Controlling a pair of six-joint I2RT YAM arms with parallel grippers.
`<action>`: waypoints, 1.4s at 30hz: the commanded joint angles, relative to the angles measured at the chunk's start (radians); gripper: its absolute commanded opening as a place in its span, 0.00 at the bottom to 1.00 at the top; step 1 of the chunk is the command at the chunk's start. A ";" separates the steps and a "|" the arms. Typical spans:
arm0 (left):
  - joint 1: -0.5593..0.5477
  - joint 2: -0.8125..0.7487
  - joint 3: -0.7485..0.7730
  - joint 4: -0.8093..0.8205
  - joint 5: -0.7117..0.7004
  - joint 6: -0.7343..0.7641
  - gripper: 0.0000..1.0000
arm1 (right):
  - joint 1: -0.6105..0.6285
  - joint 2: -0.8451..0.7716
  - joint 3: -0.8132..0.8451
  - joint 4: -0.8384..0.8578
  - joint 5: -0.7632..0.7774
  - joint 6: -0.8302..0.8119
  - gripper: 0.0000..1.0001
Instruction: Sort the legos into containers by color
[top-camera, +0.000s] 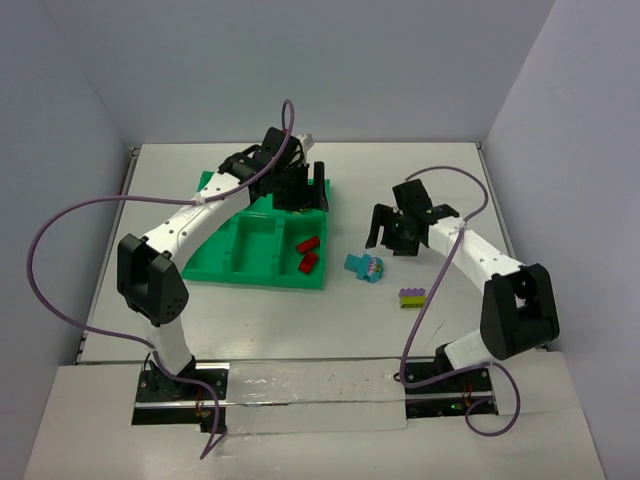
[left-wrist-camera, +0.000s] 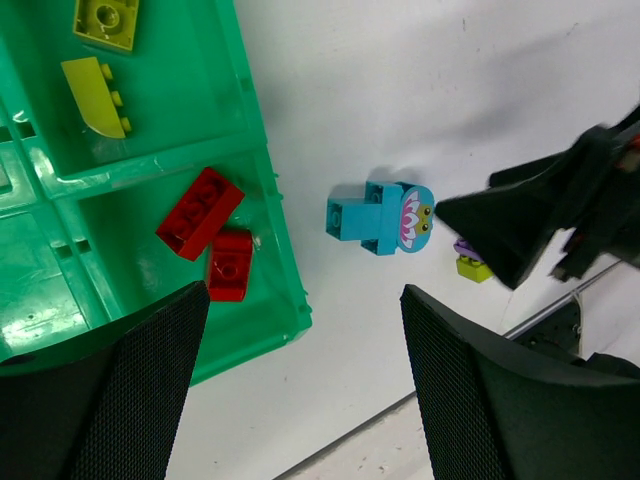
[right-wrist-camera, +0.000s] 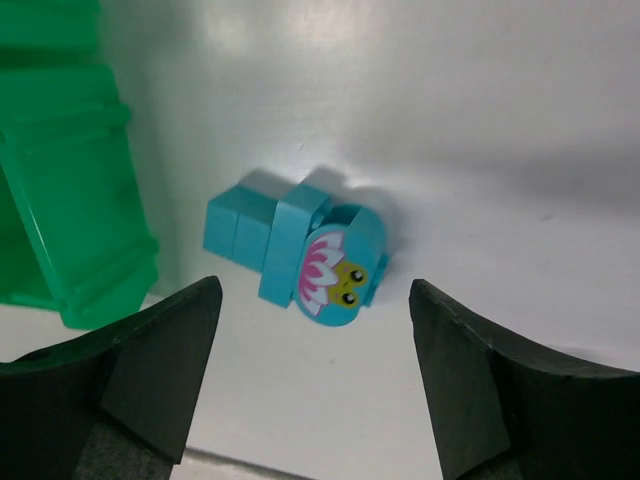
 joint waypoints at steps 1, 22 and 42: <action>0.005 -0.037 0.039 -0.013 -0.064 0.005 0.85 | 0.080 0.062 0.133 -0.129 0.185 -0.178 0.80; 0.074 -0.100 -0.011 0.032 -0.056 -0.034 0.85 | 0.342 0.368 0.285 -0.072 0.415 -0.492 0.81; 0.072 -0.114 -0.037 0.048 -0.034 -0.036 0.85 | 0.151 0.262 0.225 -0.012 0.120 -0.326 0.81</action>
